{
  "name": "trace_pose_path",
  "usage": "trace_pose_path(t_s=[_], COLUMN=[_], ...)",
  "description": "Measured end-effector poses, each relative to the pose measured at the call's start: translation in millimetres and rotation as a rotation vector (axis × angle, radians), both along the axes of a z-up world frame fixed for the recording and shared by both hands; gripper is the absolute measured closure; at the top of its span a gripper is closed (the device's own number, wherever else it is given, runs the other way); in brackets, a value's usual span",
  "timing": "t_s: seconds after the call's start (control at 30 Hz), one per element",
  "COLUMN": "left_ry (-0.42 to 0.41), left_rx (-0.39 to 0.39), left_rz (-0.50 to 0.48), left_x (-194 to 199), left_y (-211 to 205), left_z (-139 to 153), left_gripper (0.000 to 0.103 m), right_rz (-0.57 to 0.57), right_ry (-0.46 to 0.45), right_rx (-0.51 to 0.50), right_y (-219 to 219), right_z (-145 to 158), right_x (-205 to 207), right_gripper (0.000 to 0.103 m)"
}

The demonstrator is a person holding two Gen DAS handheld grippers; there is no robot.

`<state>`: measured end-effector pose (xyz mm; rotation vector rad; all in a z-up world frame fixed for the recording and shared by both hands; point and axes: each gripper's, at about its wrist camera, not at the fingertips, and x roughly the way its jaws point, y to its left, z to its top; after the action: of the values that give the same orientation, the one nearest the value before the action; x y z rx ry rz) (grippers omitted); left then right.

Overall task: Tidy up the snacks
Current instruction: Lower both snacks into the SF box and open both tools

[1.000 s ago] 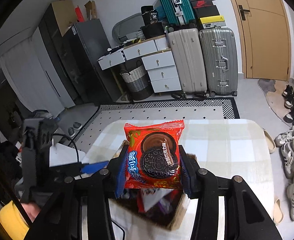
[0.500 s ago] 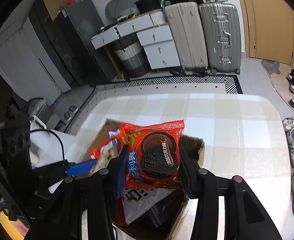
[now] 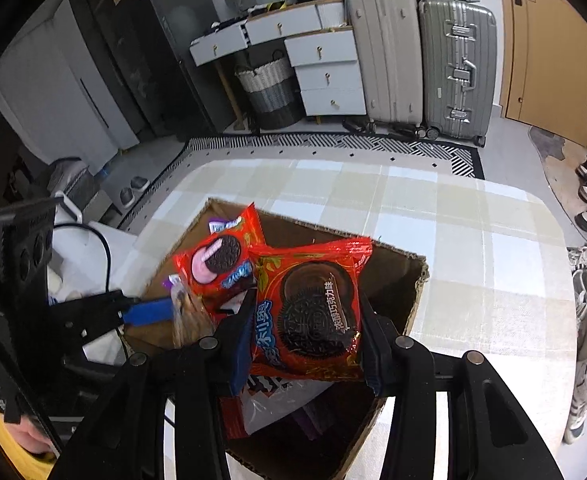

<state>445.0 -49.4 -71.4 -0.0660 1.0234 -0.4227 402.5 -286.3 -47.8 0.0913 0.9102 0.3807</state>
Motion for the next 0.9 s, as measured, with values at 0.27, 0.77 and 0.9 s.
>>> trace_pose_path(t_s=[0.27,0.77,0.9], left_ry=[-0.027,-0.145,-0.146], left_rx=[0.006,-0.112,-0.143], left_rz=[-0.002,0.014,0.035], left_x=[0.0,-35.3,-45.7], left_y=[7.4,52.8,75.6], left_z=[8.2,53.7,57.4], left_gripper=[0.043,0.026,0.026], right_rz=[0.022,0.073,0.074], right_ry=[-0.029,-0.054,-0.027], right_rx=[-0.039,-0.037,-0.041], right_y=[0.3,38.9,44.7], right_z=[6.7,19.4,11.6], right_x=[-7.0,8.1,16.5], right_gripper=[0.06,0.06,0.06])
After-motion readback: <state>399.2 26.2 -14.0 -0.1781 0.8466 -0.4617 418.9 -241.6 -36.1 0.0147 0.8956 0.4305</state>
